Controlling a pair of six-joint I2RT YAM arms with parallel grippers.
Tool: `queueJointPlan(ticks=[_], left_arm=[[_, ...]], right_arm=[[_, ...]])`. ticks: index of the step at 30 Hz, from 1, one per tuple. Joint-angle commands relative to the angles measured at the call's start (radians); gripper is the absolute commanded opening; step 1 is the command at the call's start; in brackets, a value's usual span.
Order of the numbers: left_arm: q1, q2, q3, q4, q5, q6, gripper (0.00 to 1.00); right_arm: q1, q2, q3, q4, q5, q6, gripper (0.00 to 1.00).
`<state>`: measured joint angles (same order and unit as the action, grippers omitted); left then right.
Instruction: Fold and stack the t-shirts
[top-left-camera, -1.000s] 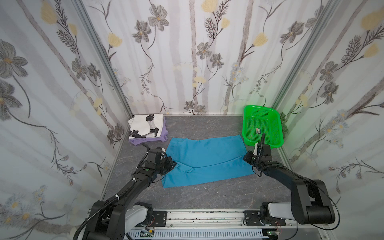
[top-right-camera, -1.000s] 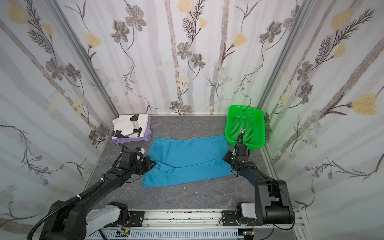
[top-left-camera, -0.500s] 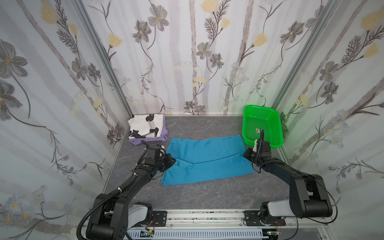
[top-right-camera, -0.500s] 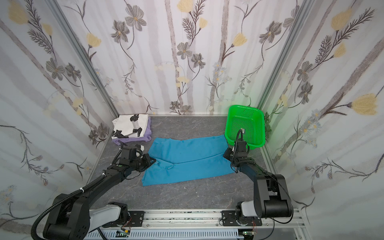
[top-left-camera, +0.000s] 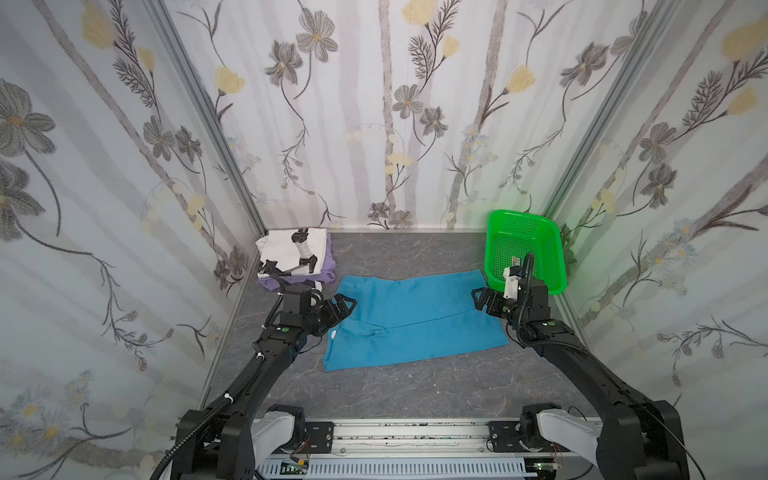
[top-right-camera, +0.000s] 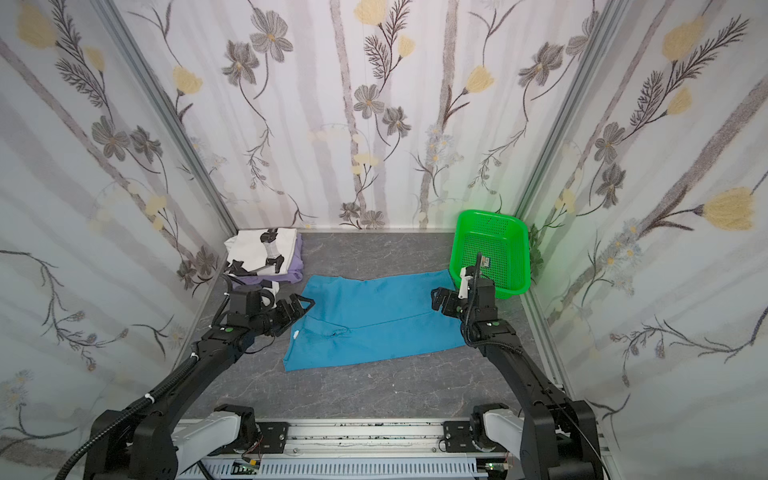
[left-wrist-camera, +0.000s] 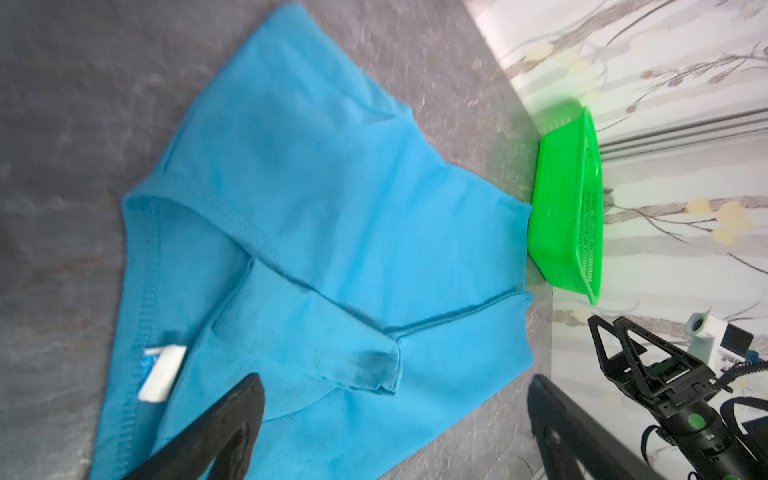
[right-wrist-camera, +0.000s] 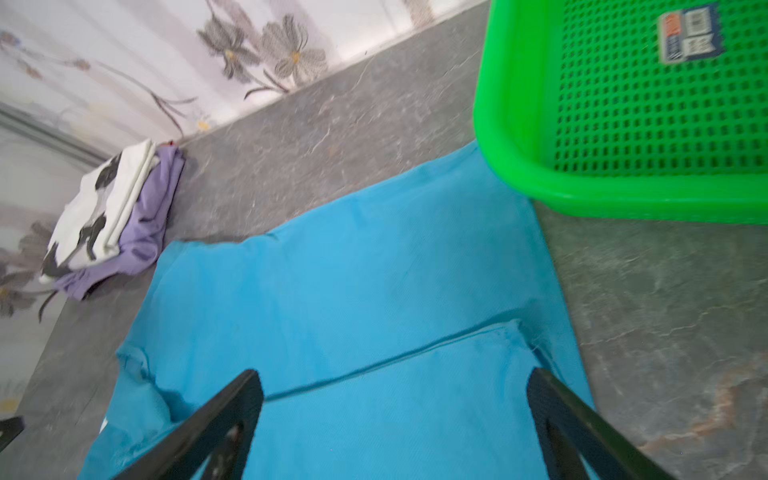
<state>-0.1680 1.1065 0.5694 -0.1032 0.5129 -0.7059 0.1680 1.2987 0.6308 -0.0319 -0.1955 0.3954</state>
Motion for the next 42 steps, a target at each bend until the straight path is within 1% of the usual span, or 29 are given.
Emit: queueJointPlan(ticks=[1,5,7,11,14,20,22,25,28,31,34,36,39,42], left_arm=[[-0.052,0.023,-0.029,0.064,0.062,-0.039,1.00],[-0.163,0.084,-0.014,0.117,0.059,-0.072,1.00],[-0.199,0.117,-0.011,0.142,0.048,-0.091,1.00],[-0.229,0.195,-0.009,0.207,0.054,-0.131,1.00],[-0.254,0.234,0.015,0.205,0.061,-0.144,1.00],[-0.329,0.235,0.045,0.143,0.037,-0.140,1.00],[-0.348,0.247,0.043,0.150,0.029,-0.147,1.00],[-0.352,0.287,0.053,0.180,0.032,-0.148,1.00],[-0.351,0.354,0.106,0.173,0.031,-0.121,1.00],[-0.324,0.436,0.191,0.133,0.016,-0.064,1.00],[-0.270,0.519,0.298,0.116,0.012,-0.025,1.00],[-0.260,0.553,0.396,0.053,-0.017,0.033,1.00],[-0.264,0.552,0.495,-0.048,-0.068,0.113,1.00],[-0.263,0.506,0.501,-0.094,-0.078,0.151,1.00]], right_arm=[[0.042,0.030,-0.017,-0.012,-0.075,-0.021,1.00],[0.105,0.083,-0.049,0.027,-0.099,0.008,1.00],[0.136,0.112,-0.049,0.032,-0.098,0.018,1.00],[0.179,0.148,-0.062,0.057,-0.094,0.045,1.00],[0.196,0.162,-0.071,0.077,-0.094,0.058,1.00],[0.196,0.193,-0.074,0.090,-0.075,0.055,1.00],[0.197,0.204,-0.070,0.093,-0.076,0.056,1.00],[0.197,0.213,-0.060,0.094,-0.076,0.056,1.00],[0.197,0.212,-0.054,0.083,-0.067,0.051,1.00],[0.196,0.208,-0.056,0.069,-0.055,0.045,1.00],[0.196,0.194,-0.070,0.061,-0.045,0.045,1.00],[0.196,0.182,-0.080,0.062,-0.040,0.045,1.00],[0.196,0.178,-0.086,0.057,-0.035,0.044,1.00],[0.197,0.178,-0.085,0.054,-0.043,0.038,1.00]])
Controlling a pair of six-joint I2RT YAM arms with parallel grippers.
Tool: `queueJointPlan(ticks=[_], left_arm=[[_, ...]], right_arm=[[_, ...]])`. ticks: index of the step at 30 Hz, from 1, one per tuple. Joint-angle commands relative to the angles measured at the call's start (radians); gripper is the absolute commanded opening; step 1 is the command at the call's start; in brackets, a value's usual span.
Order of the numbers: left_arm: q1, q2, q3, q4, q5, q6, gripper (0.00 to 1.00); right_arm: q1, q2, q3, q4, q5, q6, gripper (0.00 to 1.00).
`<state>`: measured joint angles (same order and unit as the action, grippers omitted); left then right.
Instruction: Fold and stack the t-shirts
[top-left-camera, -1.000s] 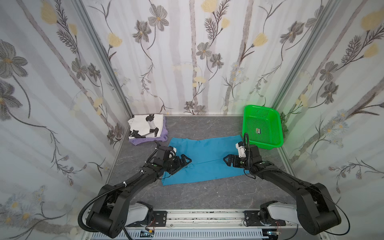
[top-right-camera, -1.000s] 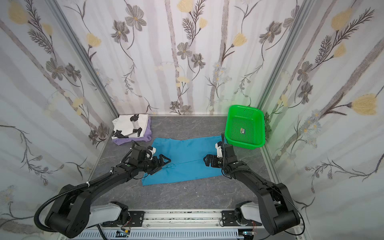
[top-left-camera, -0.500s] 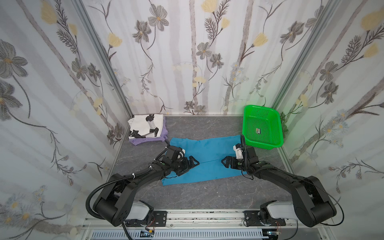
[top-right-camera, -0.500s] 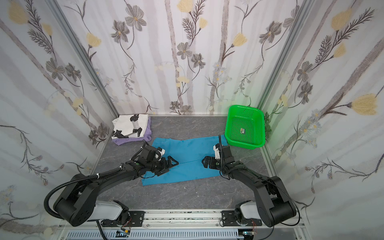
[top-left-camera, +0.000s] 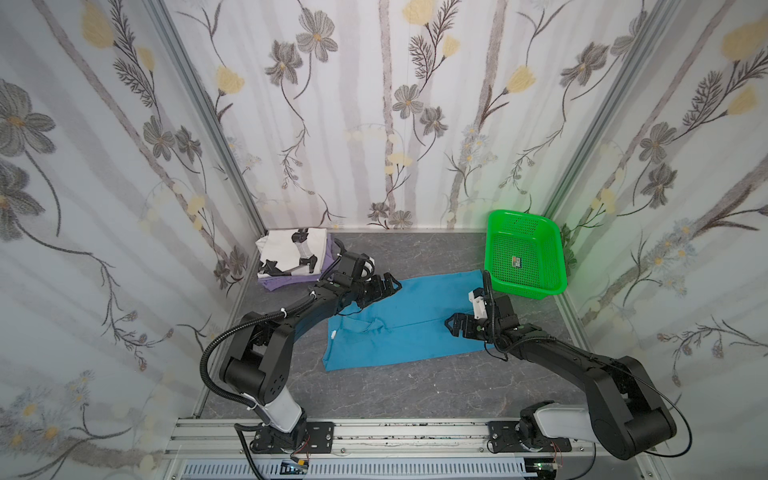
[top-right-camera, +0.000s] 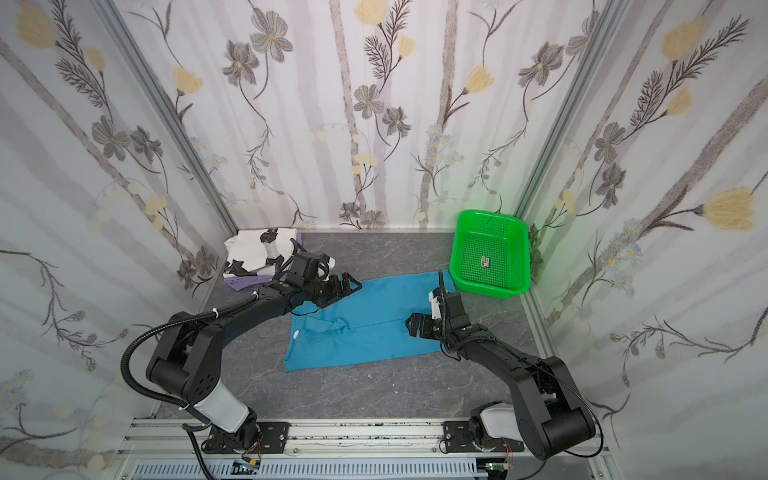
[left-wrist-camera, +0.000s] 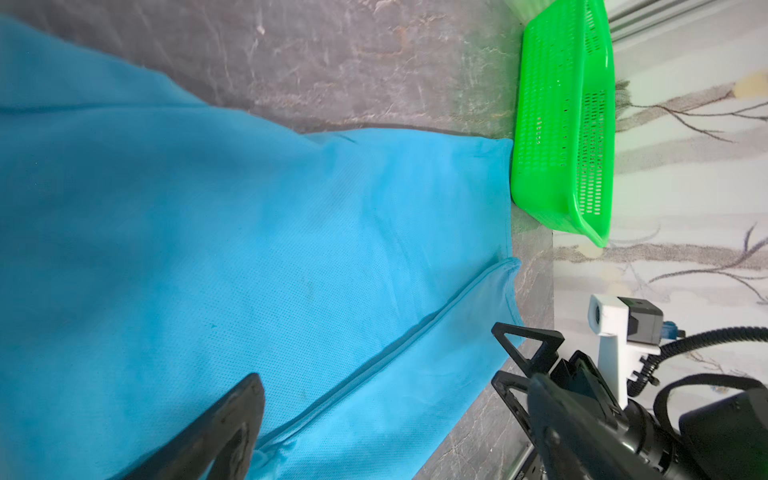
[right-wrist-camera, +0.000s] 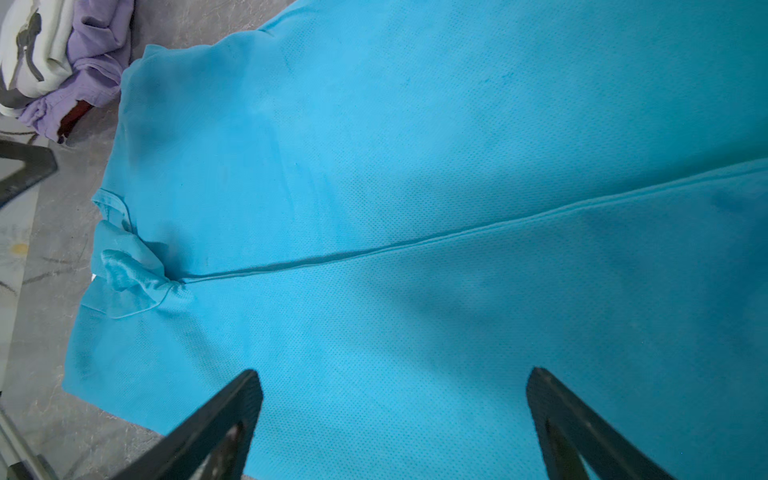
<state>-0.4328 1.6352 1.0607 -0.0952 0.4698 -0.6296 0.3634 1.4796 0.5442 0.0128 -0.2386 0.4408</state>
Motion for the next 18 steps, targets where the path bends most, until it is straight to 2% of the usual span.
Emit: queueJointPlan(ticks=[1,8,12,18], left_arm=[[0.002,-0.037,0.004,-0.123,-0.022,0.083,1.00],[0.004,-0.188,-0.189,-0.249,-0.089,0.048,1.00],[0.004,-0.242,-0.274,-0.252,-0.116,0.005,1.00],[0.004,-0.213,-0.298,-0.212,-0.123,-0.012,1.00]], right_arm=[[0.002,-0.004,0.004,0.010,-0.008,-0.013,1.00],[0.003,-0.008,0.024,-0.001,-0.033,-0.049,1.00],[0.004,0.004,0.036,-0.002,-0.043,-0.057,1.00],[0.029,0.027,0.039,0.010,-0.060,-0.060,1.00]])
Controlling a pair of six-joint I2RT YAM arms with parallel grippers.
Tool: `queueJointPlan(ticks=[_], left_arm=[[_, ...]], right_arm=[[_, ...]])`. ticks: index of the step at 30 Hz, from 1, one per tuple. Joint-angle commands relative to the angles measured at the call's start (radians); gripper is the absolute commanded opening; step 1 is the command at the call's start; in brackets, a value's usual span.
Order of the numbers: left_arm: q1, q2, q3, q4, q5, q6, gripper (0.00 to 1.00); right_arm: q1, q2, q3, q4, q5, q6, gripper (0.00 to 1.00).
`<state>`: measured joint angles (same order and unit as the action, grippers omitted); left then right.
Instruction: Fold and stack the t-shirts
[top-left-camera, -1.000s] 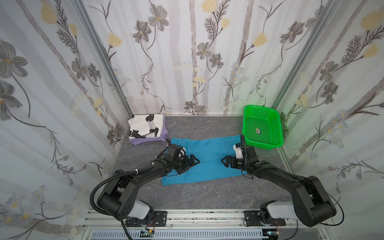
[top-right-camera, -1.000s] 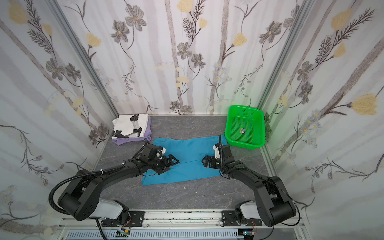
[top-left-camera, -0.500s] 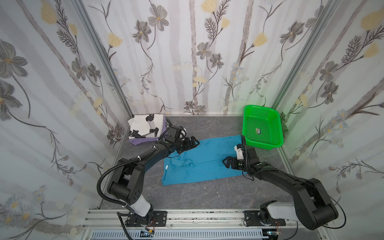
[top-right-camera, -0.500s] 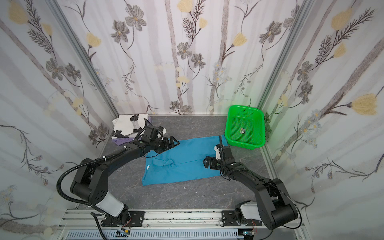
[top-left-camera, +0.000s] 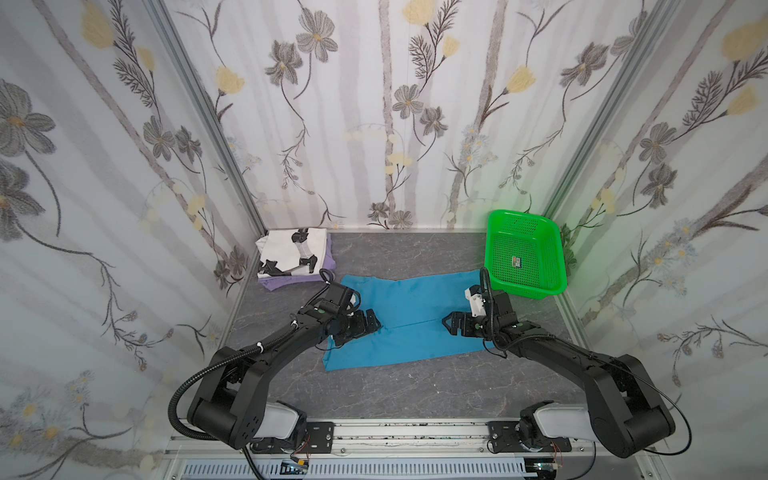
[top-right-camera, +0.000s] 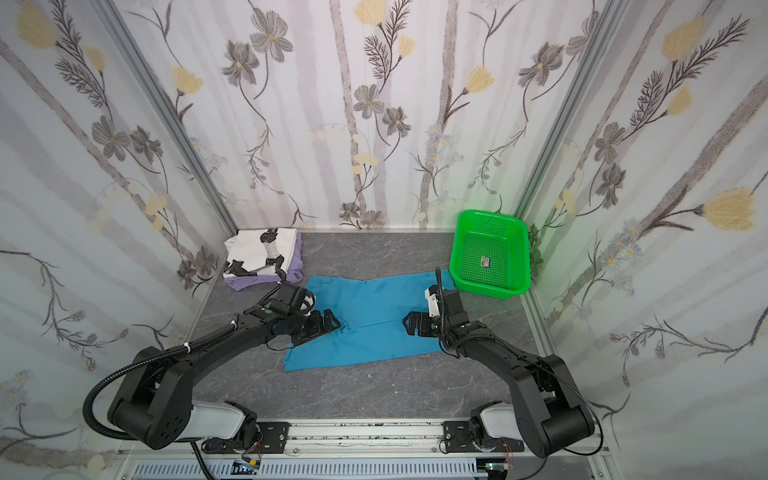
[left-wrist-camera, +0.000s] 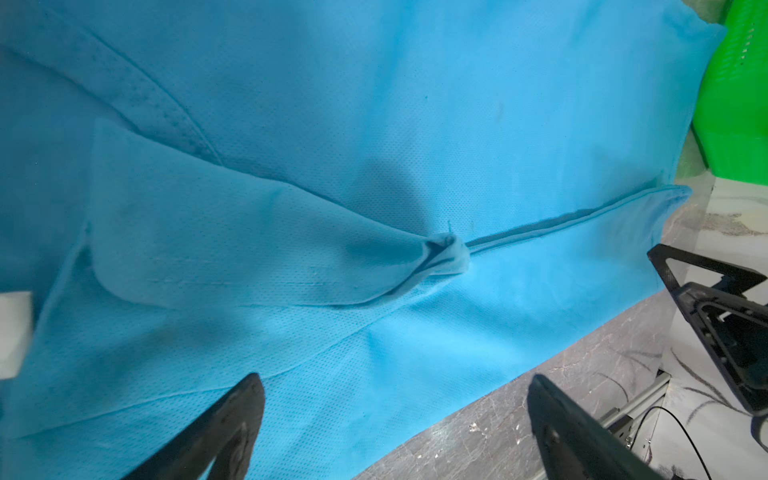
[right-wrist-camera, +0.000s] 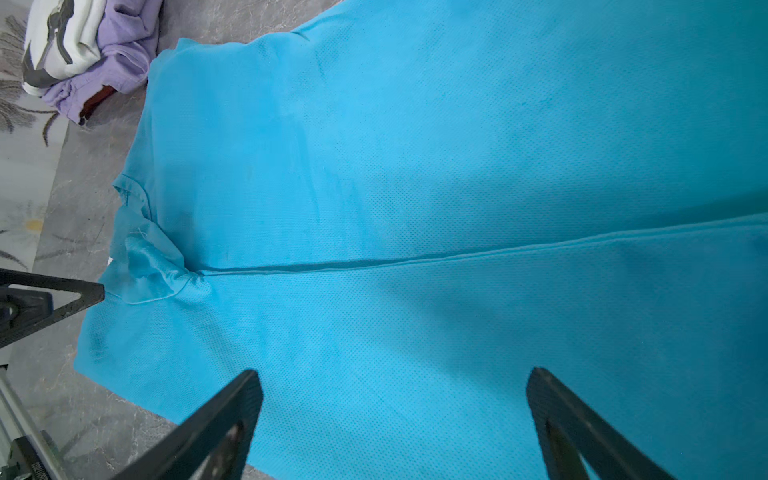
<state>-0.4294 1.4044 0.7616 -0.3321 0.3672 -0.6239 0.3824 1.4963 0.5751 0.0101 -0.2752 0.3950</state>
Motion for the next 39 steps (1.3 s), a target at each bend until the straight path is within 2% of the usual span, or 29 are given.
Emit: queueJointPlan(ticks=[1,21,26,34,39], left_arm=[[0.003,0.029,0.003,0.037,-0.021,-0.019,1.00],[0.064,0.255,0.185,0.123,0.029,0.019,1.00],[0.064,0.187,0.168,0.061,0.007,0.016,1.00],[0.064,0.053,0.007,0.025,-0.016,-0.017,1.00],[0.064,0.049,-0.008,0.039,-0.029,-0.017,1.00]], right_arm=[[0.018,0.016,0.009,0.014,-0.022,-0.012,1.00],[0.036,0.024,-0.011,0.018,0.008,0.003,1.00],[0.036,0.022,-0.006,0.018,0.008,0.003,1.00],[0.039,0.047,0.024,0.021,-0.004,-0.002,1.00],[0.042,0.048,0.029,0.019,-0.007,-0.004,1.00]])
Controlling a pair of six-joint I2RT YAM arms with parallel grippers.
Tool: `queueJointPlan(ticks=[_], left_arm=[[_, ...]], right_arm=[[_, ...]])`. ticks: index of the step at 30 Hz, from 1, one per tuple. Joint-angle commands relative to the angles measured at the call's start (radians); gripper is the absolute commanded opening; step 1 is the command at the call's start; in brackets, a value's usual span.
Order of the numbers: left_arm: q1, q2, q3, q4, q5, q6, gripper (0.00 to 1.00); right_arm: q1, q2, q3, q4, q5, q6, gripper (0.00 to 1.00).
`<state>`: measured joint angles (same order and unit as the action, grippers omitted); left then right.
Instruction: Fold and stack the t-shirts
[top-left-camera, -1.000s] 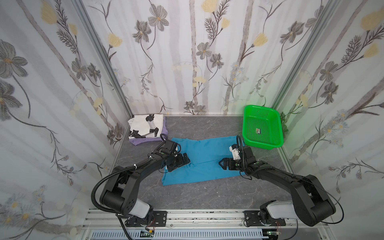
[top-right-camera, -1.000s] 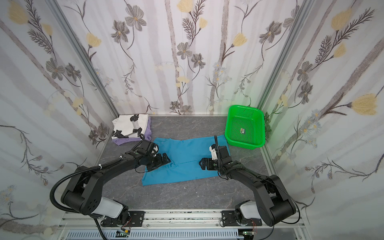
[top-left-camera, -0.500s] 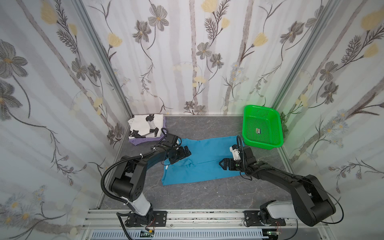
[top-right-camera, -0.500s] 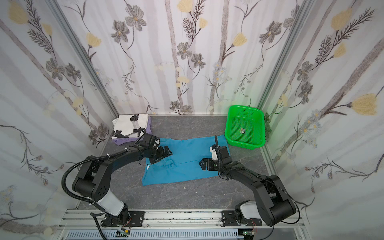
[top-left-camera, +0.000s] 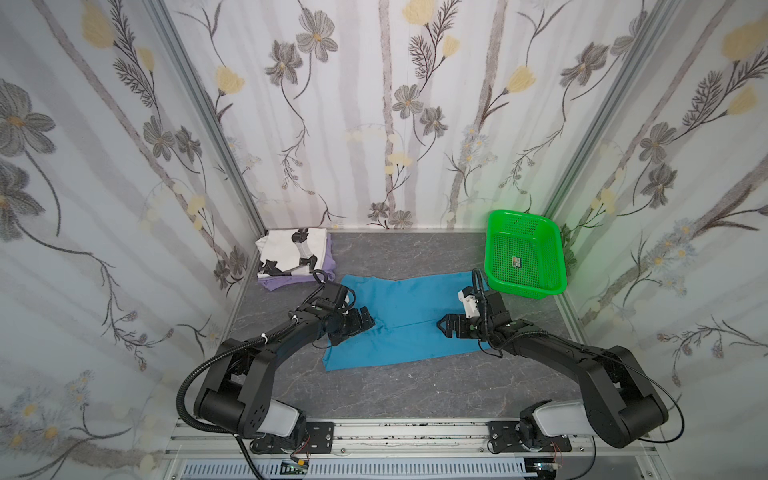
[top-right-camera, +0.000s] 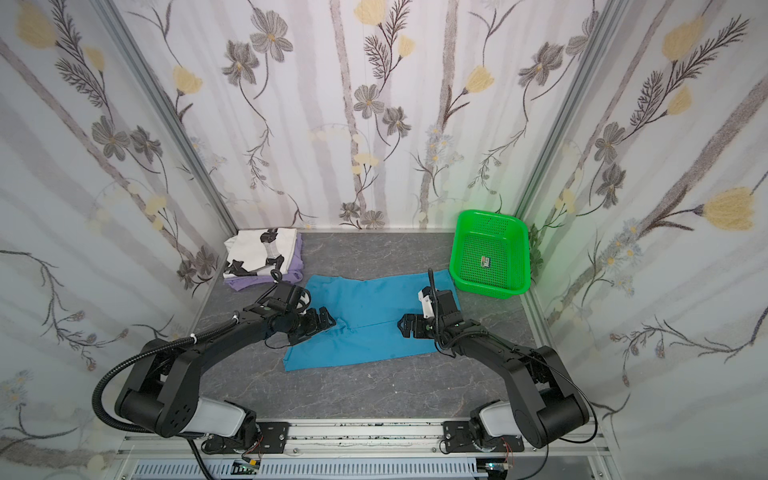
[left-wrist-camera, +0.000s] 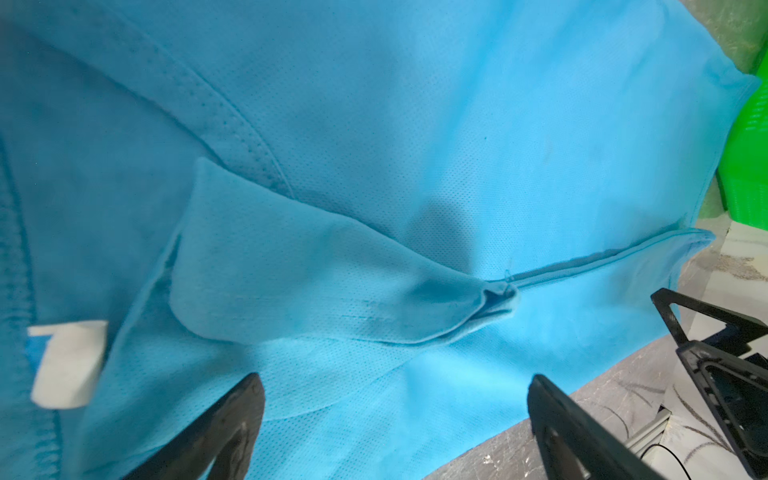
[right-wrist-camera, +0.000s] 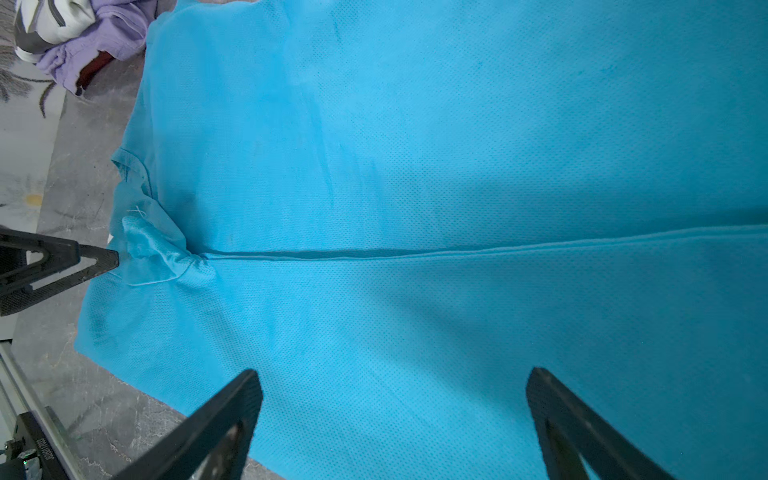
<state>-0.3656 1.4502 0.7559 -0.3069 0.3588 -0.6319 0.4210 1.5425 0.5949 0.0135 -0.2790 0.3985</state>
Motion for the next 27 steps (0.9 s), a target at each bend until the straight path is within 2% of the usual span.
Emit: queueJointPlan(ticks=[1,9,19,21,24,27], left_arm=[[0.001,0.020,0.005,0.024,-0.016,-0.009,1.00],[0.008,0.132,0.093,0.076,-0.002,-0.004,1.00],[0.037,0.276,0.301,0.119,0.030,0.012,1.00],[0.055,0.272,0.317,0.127,0.028,0.003,1.00],[0.063,0.200,0.316,0.068,-0.020,0.035,1.00],[0.063,0.118,0.275,0.011,-0.012,0.045,1.00]], right_arm=[[0.006,0.004,0.009,0.014,-0.003,-0.007,1.00],[0.010,-0.008,-0.005,0.009,0.012,-0.001,1.00],[0.010,0.008,-0.001,0.031,0.013,0.010,1.00],[0.010,0.007,-0.001,0.027,0.012,0.008,1.00],[0.014,-0.003,-0.006,0.022,0.002,-0.005,1.00],[0.033,-0.008,-0.007,0.018,-0.010,-0.009,1.00]])
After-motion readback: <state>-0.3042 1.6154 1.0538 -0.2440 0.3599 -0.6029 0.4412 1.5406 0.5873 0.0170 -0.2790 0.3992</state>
